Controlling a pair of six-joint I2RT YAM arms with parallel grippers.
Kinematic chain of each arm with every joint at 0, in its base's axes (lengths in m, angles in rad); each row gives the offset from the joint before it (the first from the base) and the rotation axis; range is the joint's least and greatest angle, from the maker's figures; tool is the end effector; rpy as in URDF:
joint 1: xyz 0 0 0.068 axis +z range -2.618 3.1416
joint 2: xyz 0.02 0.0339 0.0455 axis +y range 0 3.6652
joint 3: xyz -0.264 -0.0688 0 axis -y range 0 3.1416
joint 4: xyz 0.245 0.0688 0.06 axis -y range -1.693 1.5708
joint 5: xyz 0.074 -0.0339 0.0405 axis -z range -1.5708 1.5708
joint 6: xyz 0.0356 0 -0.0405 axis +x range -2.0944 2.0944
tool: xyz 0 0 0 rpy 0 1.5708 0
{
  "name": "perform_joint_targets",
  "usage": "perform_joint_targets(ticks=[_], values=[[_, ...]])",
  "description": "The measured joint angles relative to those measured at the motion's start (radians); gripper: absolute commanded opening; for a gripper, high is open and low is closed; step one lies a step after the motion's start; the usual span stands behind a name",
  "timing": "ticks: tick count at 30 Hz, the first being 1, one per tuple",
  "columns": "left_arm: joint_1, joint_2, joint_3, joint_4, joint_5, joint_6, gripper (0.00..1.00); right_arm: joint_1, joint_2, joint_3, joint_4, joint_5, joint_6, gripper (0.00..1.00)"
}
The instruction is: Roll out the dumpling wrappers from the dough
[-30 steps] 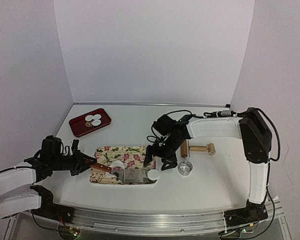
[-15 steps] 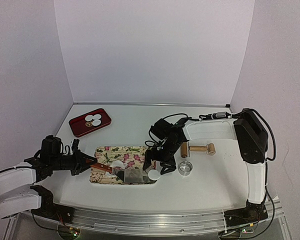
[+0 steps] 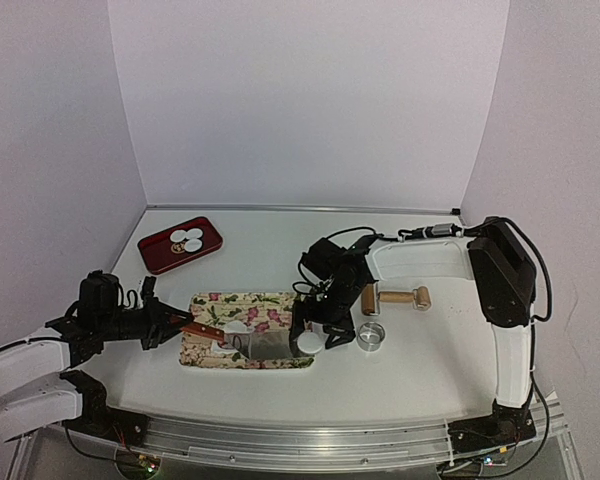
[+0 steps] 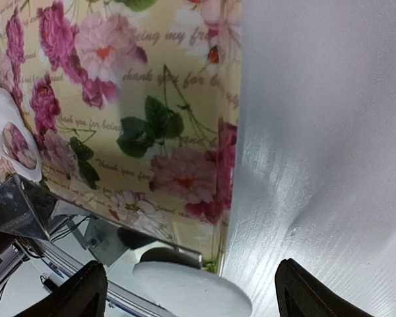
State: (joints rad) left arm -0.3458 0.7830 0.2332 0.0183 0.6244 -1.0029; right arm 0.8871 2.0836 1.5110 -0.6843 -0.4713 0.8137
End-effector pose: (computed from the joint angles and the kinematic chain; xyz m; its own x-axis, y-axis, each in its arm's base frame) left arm 0.1452 -0.0744 0.1707 -0.8880 -0.4071 -0.2139 0.0009 0.4635 -0.8861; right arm 0.2531 0.3363 0.1607 -0.9790 -0.1764 0.1018 -0.0985 0.8478 0.5210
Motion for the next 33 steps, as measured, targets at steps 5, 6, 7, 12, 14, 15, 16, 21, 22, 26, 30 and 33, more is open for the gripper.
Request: perform_joint_targets(ticks=[5,6,7,12,14,15,16,21,22,26,30,33], values=[[0.0,-0.011,-0.002,0.025,-0.003,-0.047,0.0,0.0,-0.032,0.011,-0.03,0.063,0.012,0.9],[0.0,-0.011,-0.001,0.026,-0.006,-0.051,0.0,-0.001,-0.047,0.019,-0.039,0.078,0.015,0.9],[0.0,-0.009,0.0,0.024,-0.008,-0.054,0.0,-0.002,-0.061,0.025,-0.042,0.09,0.018,0.9],[0.017,0.02,0.028,0.014,-0.015,-0.068,0.0,-0.027,-0.167,0.067,-0.057,0.144,0.026,0.91],[0.033,0.033,0.044,0.011,-0.017,-0.072,0.0,-0.05,-0.206,0.081,-0.061,0.153,0.025,0.91],[0.045,0.04,0.053,0.008,-0.015,-0.072,0.0,-0.064,-0.222,0.085,-0.062,0.159,0.023,0.91],[0.061,0.047,0.063,0.007,-0.014,-0.071,0.0,-0.079,-0.237,0.087,-0.063,0.165,0.021,0.92],[0.228,0.157,0.174,-0.001,0.037,-0.049,0.0,-0.16,-0.285,0.088,-0.081,0.192,-0.005,0.92],[0.256,0.19,0.207,-0.002,0.044,-0.04,0.0,-0.174,-0.291,0.088,-0.086,0.196,-0.011,0.92],[0.34,0.339,0.361,-0.017,0.087,0.026,0.0,-0.214,-0.317,0.069,-0.098,0.221,-0.038,0.93],[0.448,0.424,0.457,-0.017,0.144,0.08,0.0,-0.25,-0.357,0.032,-0.106,0.231,-0.062,0.94],[0.55,0.459,0.493,-0.024,0.172,0.116,0.0,-0.284,-0.385,0.005,-0.108,0.237,-0.082,0.95]])
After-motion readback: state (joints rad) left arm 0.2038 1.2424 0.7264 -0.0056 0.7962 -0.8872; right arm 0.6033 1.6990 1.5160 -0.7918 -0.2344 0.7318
